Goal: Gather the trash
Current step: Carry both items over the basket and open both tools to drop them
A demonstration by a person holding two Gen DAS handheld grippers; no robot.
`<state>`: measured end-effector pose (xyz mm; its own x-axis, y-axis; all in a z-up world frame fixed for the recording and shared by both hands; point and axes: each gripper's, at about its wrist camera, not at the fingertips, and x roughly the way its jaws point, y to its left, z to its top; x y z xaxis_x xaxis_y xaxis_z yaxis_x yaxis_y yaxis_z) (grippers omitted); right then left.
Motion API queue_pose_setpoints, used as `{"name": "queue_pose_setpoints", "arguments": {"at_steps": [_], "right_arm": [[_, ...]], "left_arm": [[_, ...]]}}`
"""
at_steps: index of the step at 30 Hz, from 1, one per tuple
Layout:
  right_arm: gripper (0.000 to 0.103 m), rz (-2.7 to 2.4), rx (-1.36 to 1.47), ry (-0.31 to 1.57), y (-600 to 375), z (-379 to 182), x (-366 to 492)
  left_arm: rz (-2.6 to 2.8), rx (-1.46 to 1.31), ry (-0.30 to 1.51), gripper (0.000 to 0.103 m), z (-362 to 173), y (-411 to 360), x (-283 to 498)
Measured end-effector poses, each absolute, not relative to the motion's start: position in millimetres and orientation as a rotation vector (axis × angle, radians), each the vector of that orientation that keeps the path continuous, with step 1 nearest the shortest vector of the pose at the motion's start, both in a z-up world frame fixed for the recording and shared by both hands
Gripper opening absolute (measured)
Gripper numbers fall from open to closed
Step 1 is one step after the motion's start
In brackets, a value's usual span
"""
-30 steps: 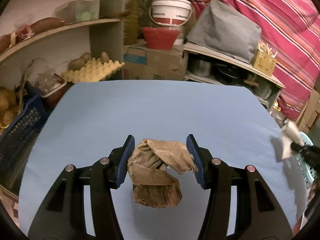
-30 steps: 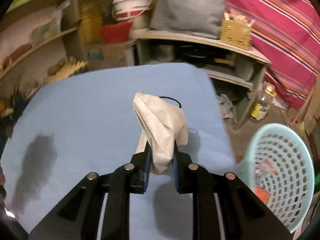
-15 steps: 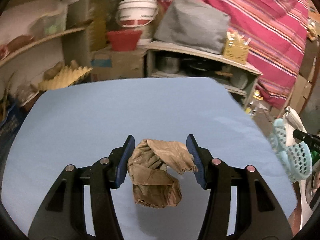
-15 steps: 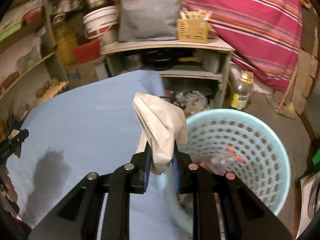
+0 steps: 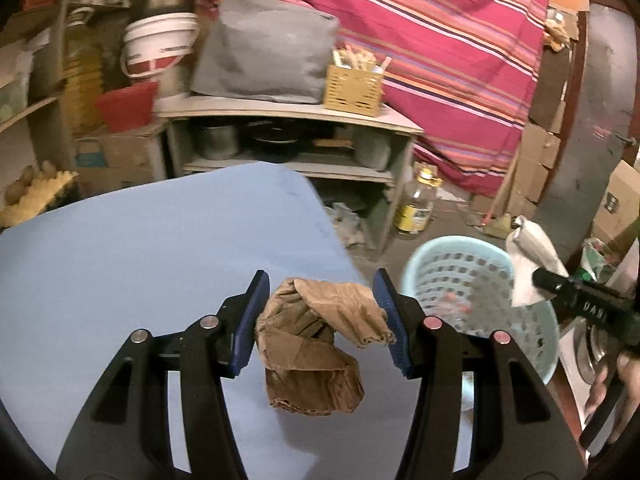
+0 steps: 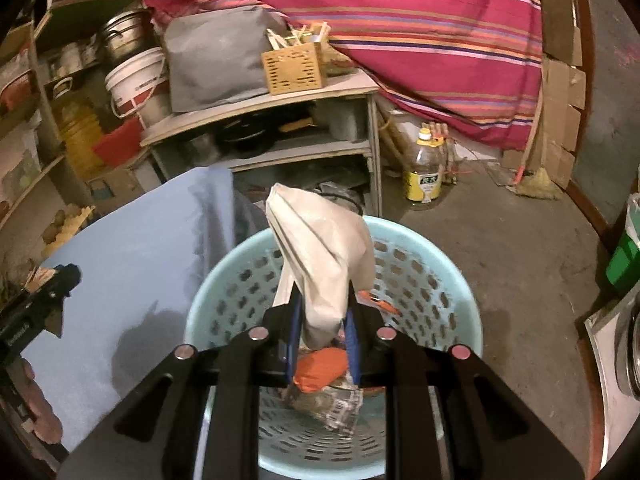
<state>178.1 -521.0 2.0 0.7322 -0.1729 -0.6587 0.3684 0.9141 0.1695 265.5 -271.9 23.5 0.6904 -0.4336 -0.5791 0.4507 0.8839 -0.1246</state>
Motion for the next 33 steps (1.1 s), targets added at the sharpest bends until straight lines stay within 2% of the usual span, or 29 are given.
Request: {"name": "queue_pose_setpoints", "arguments": {"at_steps": [9, 17, 19, 25, 27, 33], "right_arm": [[0.019, -0.317, 0.319, 0.714, -532.1, -7.2, 175.2], [0.019, -0.346, 0.345, 0.704, -543.2, -8.1, 168.9], [0.019, -0.350, 0.354, 0.706, -546.1, -9.5, 167.5], [0.019, -0.355, 0.370, 0.708, -551.6, -10.1, 164.9], [0.019, -0.352, 0.368, 0.710, -551.5, -10.3, 165.2], [0.020, -0.335, 0.354, 0.713, -541.1, -10.3, 169.4]], "left_arm": [[-0.566, 0.083, 0.661, 0.053, 12.3, -357.4, 261.9], [-0.590, 0.113, 0.692, 0.055, 8.6, -393.9, 267.7], [-0.590, 0.117, 0.689, 0.073, 11.3, -399.7, 268.2], [-0.582, 0.122, 0.671, 0.090, 19.7, -398.3, 267.4], [-0.547, 0.125, 0.650, 0.094, 22.8, -389.8, 266.6], [-0.495, 0.139, 0.625, 0.096, 26.9, -364.6, 261.6]]}}
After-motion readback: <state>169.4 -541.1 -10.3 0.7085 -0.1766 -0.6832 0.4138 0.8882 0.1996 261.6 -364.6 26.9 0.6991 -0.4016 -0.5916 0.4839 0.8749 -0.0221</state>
